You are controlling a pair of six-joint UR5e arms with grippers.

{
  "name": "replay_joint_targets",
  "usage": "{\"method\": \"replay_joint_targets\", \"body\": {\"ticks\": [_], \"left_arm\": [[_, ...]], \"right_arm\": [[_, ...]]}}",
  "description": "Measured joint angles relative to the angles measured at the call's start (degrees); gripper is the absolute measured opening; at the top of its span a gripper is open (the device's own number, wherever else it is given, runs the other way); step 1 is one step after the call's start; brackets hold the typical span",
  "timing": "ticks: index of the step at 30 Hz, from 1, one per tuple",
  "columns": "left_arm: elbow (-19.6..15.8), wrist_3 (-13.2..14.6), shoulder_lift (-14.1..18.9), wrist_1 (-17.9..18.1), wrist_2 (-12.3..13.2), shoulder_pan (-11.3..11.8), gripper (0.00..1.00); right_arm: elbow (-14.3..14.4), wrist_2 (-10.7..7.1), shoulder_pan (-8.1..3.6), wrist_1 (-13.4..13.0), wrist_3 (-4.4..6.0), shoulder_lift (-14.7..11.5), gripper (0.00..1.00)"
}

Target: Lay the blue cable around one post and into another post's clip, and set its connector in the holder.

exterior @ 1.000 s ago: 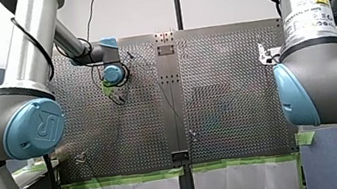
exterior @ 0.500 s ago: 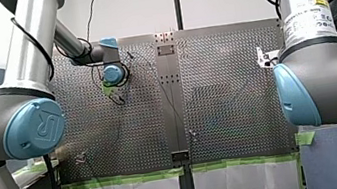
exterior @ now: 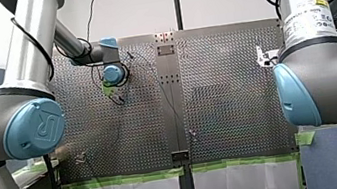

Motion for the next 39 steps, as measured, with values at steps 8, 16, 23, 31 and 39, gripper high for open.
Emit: {"method": "replay_joint_targets", "body": {"ticks": [8,16,23,31,39], "left_arm": [[0.0,0.0,-0.01,0.0,0.0,0.0,1.0],[0.0,0.0,-0.01,0.0,0.03,0.0,1.0],[0.0,0.0,-0.03,0.04,0.25,0.0,1.0],[0.0,0.0,0.0,0.06,0.26,0.0,1.0],[0.0,0.02,0.0,0.08,0.26,0.0,1.0]], "right_arm": [[-0.22,0.08,-0.16,0.0,0.21,0.07,0.0],[-0.27,0.74,-0.26,-0.04,0.21,0.09,0.0],[-0.27,0.68,-0.04,-0.32,0.0,0.11,0.0],[-0.27,0.3,0.05,-0.4,0.01,0.1,0.0],[-0.27,0.27,0.05,-0.4,0.0,0.1,0.0]]}}
